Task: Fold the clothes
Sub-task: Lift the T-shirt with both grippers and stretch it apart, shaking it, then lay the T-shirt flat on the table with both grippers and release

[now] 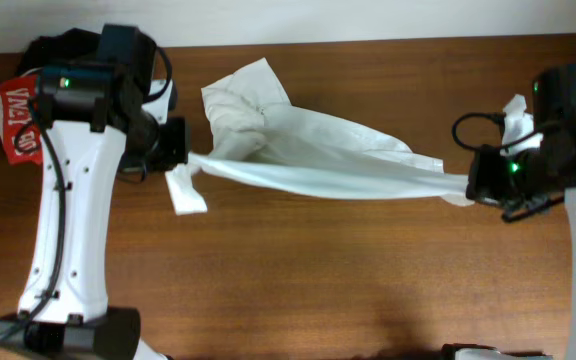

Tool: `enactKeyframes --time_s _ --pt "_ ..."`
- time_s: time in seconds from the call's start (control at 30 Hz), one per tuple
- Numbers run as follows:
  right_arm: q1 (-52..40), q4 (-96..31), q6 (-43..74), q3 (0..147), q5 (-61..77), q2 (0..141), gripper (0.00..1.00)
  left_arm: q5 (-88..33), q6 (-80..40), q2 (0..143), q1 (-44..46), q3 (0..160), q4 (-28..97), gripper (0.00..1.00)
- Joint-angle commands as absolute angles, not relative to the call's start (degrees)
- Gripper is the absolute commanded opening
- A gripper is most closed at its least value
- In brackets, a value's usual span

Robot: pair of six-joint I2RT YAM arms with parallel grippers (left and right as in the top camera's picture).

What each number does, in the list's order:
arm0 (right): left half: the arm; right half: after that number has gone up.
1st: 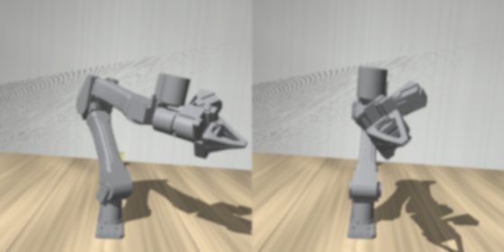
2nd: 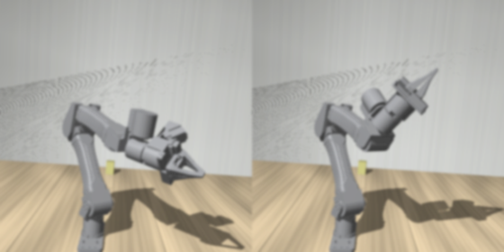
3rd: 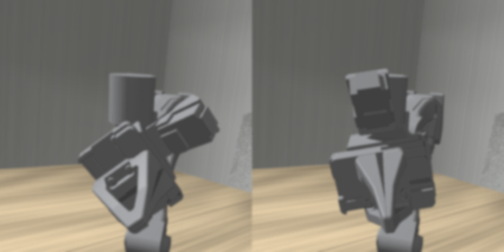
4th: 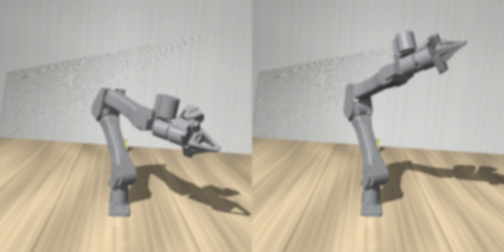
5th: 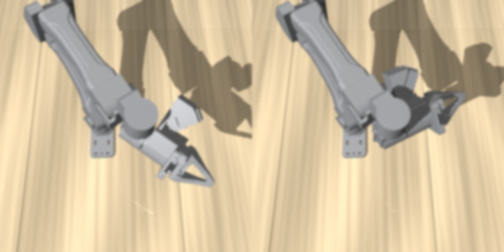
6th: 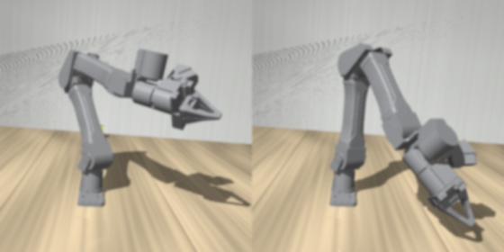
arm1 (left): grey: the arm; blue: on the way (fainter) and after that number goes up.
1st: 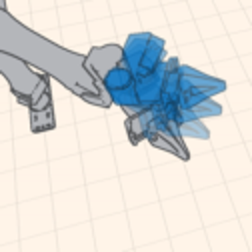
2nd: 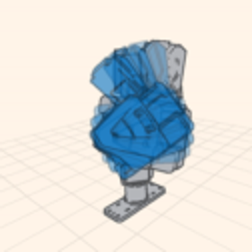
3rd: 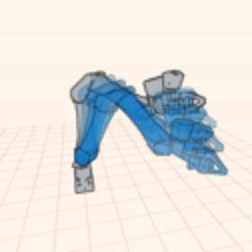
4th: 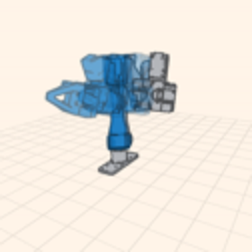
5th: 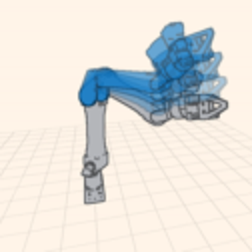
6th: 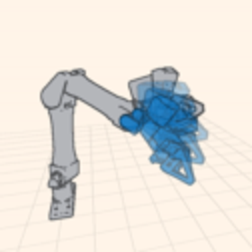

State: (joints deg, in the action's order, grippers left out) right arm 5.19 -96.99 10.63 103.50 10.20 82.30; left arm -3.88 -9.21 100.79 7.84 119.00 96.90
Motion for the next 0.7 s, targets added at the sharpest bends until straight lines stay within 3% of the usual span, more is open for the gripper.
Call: enactKeyframes --time_s 0.0,0.13,0.27,0.43,0.53,0.6,0.67 --pt "4.89 -97.34 11.66 97.19 9.26 75.92 0.05 -2.44 -10.24 91.68 7.64 108.44 96.73 0.0" --pt "4.89 -97.34 14.83 94.13 6.59 71.05 0.04 -5.39 -11.09 86.41 8.69 99.61 96.73 0.0" --pt "4.89 -97.32 16.62 97.17 6.63 63.57 0.04 -5.17 -14.22 77.89 9.76 100.44 96.71 0.0" --pt "4.89 -97.32 17.02 116.66 6.9 59.22 0.04 -4.64 -14.31 65.3 9.74 122.06 95.13 0.0" --pt "4.89 -97.17 19.22 128.42 4.71 60.62 0.04 5.63 -14.33 64.6 9.69 142.3 94.0 0.0" --pt "4.89 -95.22 21.76 131.57 0.95 62.04 0.04 15.03 -14.28 64.71 9.69 145.38 89.36 0.01" --pt "4.89 -92.29 21.76 131.55 0.75 65.19 0.04 15.44 -14.31 67.42 9.69 141.75 86.02 0.0"
